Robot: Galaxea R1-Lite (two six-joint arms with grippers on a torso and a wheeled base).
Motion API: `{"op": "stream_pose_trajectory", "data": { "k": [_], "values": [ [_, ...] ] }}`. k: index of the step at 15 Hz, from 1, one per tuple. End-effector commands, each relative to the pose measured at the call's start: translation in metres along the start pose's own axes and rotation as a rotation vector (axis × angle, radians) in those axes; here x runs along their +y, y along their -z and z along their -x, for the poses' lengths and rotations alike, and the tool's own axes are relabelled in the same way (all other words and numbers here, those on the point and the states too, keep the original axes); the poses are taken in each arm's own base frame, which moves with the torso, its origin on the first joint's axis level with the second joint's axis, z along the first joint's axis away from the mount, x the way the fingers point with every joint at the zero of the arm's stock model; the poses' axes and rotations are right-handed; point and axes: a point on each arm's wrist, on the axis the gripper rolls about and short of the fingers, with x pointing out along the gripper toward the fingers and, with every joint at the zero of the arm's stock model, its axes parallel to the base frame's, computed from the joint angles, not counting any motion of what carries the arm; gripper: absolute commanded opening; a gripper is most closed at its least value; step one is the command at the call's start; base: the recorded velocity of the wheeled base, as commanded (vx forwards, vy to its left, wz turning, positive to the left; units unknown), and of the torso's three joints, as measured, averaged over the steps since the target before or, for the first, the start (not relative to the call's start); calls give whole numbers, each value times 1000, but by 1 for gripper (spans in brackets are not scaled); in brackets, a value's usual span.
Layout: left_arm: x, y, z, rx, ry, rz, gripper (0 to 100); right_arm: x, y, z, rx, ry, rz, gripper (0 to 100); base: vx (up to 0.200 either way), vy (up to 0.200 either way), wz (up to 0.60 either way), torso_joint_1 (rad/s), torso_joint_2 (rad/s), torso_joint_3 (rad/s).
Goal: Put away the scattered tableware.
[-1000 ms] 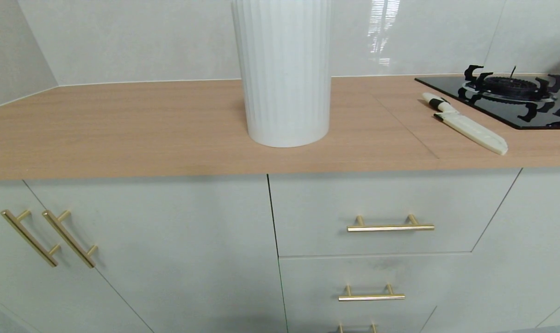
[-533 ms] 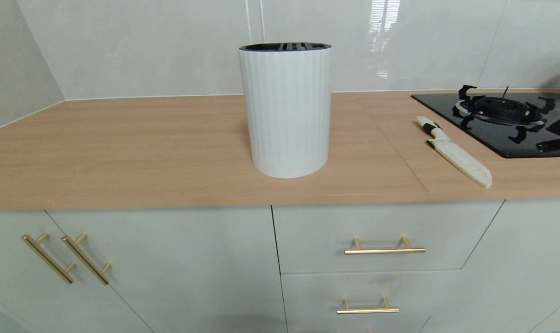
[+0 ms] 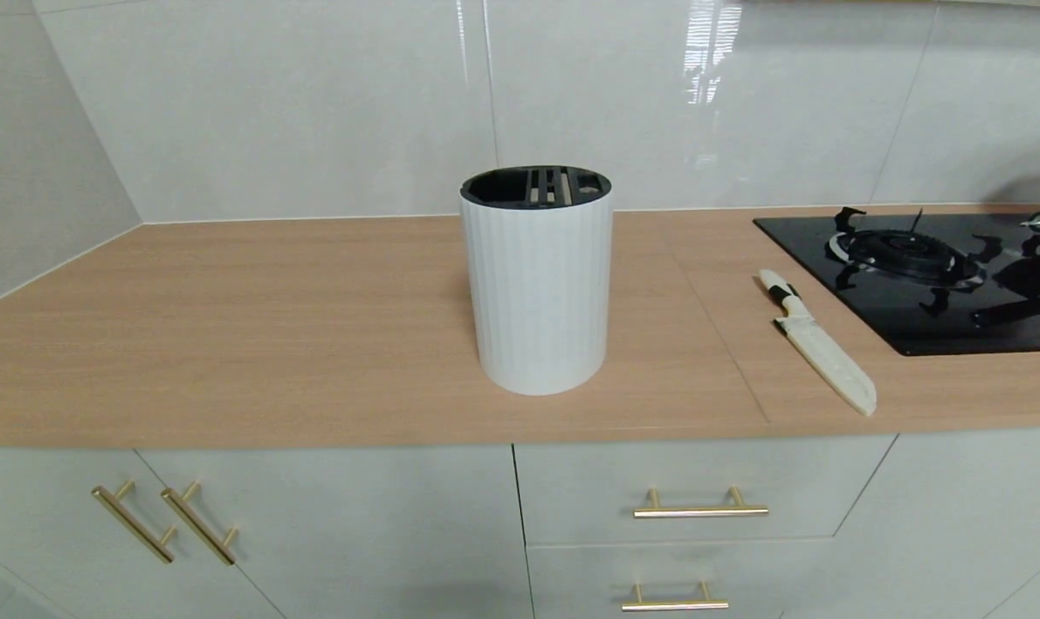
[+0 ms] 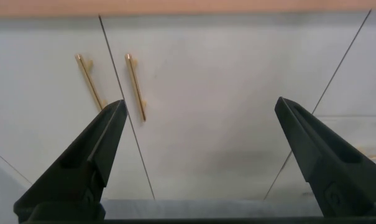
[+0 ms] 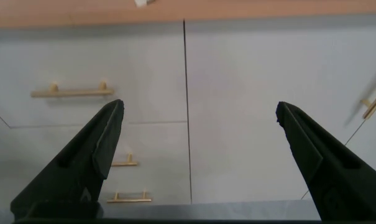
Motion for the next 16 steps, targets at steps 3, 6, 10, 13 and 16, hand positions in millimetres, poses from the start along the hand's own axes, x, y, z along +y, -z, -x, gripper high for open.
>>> {"op": "stream_pose_trajectory", "data": {
  "k": [3,6,10,13,16],
  "values": [
    [0,0,0,0,0,0,100,0,0,0,1,0,-2,100,0,0,0,204,-484,-282],
    [0,0,0,0,0,0,100,0,0,0,-1,0,0,100,0,0,0,222,-507,-292],
    [0,0,0,-1,0,0,100,0,0,0,-1,0,0,100,0,0,0,235,-526,-292],
    [0,0,0,0,-1,0,100,0,0,0,1,0,-2,100,0,0,0,253,-556,-299],
    [0,0,0,2,-1,0,100,0,0,0,1,0,-2,100,0,0,0,274,-587,-315]
  ]
}}
